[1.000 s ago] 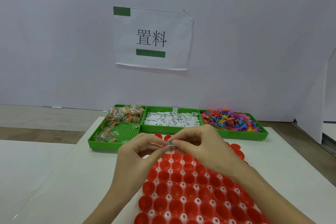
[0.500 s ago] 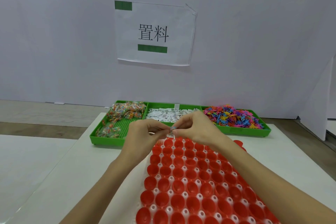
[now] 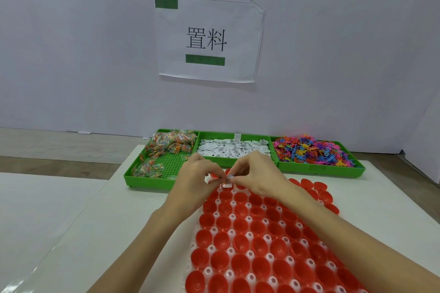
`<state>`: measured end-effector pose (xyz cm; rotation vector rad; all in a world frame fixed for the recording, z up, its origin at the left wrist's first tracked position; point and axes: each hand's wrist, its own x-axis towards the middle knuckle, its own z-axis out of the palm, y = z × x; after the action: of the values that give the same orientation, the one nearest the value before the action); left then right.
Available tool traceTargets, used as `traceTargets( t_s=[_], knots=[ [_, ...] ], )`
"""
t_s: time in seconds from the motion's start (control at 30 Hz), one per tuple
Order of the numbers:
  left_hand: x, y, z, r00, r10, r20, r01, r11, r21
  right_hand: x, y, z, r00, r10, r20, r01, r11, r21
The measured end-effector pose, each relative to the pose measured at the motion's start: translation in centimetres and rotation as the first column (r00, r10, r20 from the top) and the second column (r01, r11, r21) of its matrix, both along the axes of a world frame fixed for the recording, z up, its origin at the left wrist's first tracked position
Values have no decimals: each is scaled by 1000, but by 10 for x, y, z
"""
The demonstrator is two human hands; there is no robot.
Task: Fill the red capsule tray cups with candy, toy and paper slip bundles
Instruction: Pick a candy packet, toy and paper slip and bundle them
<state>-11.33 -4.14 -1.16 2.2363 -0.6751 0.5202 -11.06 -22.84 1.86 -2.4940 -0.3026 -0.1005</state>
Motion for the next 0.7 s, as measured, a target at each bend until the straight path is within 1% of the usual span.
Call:
traceTargets(
  t_s=[0.33,0.5,0.6,0.7],
  knots=[
    [5,-1,-5,990,-81,119,65,989,134,0,6,-6,996,56,73,-47,992,-119],
    [6,0,-5,988,-104,118,83,982,170,2,9,-5,994,73,81,-57,982,-181],
    [5,1,-2,988,-117,105,98,981,170,4,11,-1,995,83,59,-68,975,-212],
    [4,1,-1,987,-125,103,105,978,182,7,10,4,997,77,5,-74,974,-213]
  ],
)
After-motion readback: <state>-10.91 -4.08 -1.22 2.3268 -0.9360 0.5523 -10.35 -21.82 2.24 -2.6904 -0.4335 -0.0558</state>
